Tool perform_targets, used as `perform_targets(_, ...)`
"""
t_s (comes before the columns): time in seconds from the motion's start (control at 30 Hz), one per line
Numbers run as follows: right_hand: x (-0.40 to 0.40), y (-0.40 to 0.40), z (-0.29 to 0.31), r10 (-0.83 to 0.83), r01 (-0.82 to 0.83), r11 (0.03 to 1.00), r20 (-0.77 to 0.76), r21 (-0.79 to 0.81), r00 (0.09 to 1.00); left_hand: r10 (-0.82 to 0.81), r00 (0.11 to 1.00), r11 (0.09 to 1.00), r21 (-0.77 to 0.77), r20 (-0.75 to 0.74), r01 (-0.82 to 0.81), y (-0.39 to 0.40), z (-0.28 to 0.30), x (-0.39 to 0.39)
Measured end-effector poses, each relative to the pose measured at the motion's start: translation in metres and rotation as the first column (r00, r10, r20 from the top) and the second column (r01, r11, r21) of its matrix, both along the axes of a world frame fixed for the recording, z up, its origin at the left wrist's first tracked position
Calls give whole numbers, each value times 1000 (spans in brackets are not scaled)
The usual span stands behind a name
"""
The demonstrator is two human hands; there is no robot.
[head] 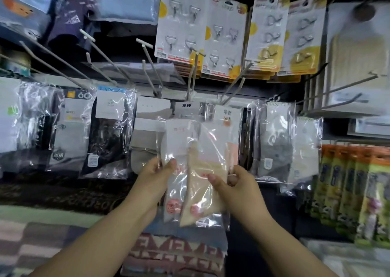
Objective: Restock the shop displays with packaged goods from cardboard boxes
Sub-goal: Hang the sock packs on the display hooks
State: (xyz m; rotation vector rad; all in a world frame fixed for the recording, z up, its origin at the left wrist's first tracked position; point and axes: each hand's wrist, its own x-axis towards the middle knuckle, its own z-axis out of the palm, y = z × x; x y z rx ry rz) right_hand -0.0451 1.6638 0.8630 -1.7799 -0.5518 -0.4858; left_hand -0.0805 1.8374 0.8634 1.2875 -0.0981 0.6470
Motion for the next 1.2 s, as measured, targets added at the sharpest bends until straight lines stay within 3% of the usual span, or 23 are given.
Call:
perform_targets(0.1, 5, -14, 7, -46, 49, 990, -22, 134, 999, -7, 1000, 999, -43, -1, 7, 5, 0, -1)
perform_targets(0.27, 16, -27, 36, -68, 66, 974, 4, 218, 998, 20, 1000, 996, -92, 17, -18, 15, 0, 1)
perform_targets(0.47, 33, -18, 64, 51, -43, 983, -43, 179, 998, 22, 1000, 997, -71, 8, -21, 19, 1, -3)
perform_targets(0.63, 37, -20, 54, 133, -108, 981, -155, 160, 979, 30, 999, 997, -65, -12, -31, 20, -1, -9)
perform_targets(0.73, 38, -21, 34, -105, 108, 994, -100, 31, 989, 32, 999, 998, -54, -33, -34, 17, -1, -11)
perform_targets(0.8, 26, -19, 18, -361, 368, 929, 127, -38, 924, 17, 999, 999, -48, -34, -18, 14, 0, -12)
perform_targets(0.83, 17, -16, 12, -400, 418, 908, 266, -13, 877, 4, 999, 999, -51, -32, -6, 11, 0, -13)
perform_targets(0.9, -2, -8, 6, -295, 316, 949, 394, 14, 870, -13, 999, 999, -36, -34, 11, 3, 2, -13)
perform_targets(1.07, -9, 13, 1, 67, -51, 991, 125, -127, 990, -70, 998, 997, -13, 7, 70, -19, 5, -9)
perform_targets(1.2, 3, 6, -11, 67, -57, 995, 111, -86, 992, -131, 991, 987, 97, 40, 127, -27, 5, -6)
